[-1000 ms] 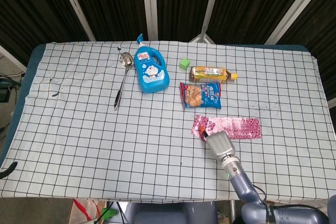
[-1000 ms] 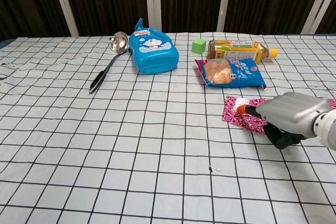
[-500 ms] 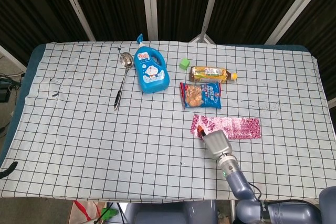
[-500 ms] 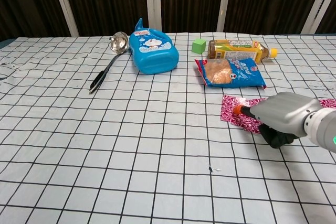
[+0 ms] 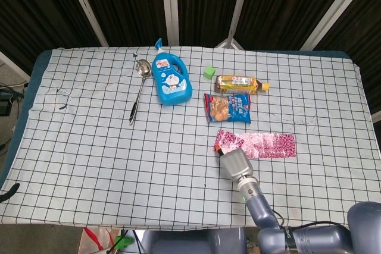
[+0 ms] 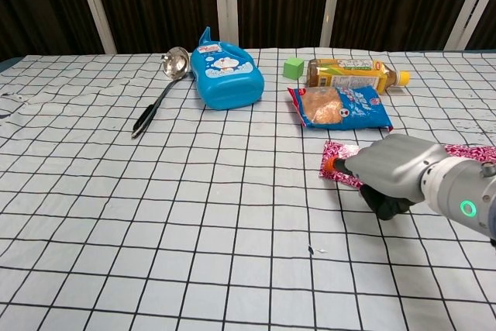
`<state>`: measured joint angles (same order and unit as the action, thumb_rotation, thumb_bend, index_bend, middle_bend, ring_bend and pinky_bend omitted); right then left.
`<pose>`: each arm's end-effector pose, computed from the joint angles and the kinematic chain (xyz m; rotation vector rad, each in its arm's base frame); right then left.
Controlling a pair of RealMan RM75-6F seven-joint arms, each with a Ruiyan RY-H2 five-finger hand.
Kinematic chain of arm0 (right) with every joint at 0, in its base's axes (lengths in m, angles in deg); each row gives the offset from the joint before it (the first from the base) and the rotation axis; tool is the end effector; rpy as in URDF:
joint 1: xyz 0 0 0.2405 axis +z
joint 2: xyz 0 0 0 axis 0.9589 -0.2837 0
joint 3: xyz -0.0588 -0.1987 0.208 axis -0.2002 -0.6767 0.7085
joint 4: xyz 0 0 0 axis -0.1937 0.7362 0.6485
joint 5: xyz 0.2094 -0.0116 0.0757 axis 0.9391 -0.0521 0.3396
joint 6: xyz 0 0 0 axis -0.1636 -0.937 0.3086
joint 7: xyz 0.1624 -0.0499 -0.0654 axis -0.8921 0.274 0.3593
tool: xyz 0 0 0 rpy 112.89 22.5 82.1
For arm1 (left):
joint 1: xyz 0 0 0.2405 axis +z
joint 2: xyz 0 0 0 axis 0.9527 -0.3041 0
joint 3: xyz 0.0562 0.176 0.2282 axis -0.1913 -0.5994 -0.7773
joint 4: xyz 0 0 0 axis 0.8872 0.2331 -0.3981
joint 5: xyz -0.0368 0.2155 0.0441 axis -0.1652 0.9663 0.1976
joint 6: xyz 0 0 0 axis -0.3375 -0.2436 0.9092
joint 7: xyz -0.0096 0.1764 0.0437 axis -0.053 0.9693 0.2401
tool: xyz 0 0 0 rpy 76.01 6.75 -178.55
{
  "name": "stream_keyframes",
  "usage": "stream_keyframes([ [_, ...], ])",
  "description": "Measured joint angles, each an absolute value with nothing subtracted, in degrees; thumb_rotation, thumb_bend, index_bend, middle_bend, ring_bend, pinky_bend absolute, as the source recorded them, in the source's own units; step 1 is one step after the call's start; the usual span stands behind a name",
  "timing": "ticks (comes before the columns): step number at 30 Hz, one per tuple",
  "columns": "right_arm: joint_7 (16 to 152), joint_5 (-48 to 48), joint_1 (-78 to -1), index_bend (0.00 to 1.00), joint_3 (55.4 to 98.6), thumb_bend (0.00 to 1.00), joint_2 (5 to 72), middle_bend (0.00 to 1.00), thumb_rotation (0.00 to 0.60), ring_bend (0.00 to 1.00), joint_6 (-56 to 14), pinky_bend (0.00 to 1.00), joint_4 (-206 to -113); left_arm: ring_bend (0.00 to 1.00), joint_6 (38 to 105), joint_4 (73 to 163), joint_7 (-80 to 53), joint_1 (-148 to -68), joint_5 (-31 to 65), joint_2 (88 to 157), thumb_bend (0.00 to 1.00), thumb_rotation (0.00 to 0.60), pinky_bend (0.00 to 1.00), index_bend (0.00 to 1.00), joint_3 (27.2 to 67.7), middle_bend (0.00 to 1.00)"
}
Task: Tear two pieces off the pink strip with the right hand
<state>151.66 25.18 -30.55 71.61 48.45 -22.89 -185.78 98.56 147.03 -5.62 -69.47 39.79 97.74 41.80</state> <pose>-0.1682 -0.3313 -0.0872 2.0114 -0.7395 0.3688 -0.3473 0.1734 0.2014 -1.2499 -0.8644 -0.7883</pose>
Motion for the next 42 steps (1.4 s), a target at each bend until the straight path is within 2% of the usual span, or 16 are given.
stream_keyframes([
  [16,149.3,25.8,-28.8,0.09,71.3,0.84,48.7,0.84,0.6,0.88,-25.5,0.71,-185.7,0.0,98.4,146.8,-6.5,-69.5,39.7,97.4,0.28,0.6,0.08,0.15,41.8,0.0],
  [28,148.0,27.2,-28.2,0.1,70.0,0.84,48.2,0.84,0.6,0.88,-24.7,0.71,-184.0,0.0,98.4,147.0,-5.3,-69.7,39.4,97.8,0.28,0.6,0.08,0.15,41.8,0.0],
  [42,148.5,28.3,-26.8,0.1,69.2,0.84,50.7,0.84,0.6,0.88,-24.8,0.71,-183.3,0.0,98.7,147.0,-6.3,-69.5,39.5,97.5,0.28,0.6,0.08,0.15,41.8,0.0],
])
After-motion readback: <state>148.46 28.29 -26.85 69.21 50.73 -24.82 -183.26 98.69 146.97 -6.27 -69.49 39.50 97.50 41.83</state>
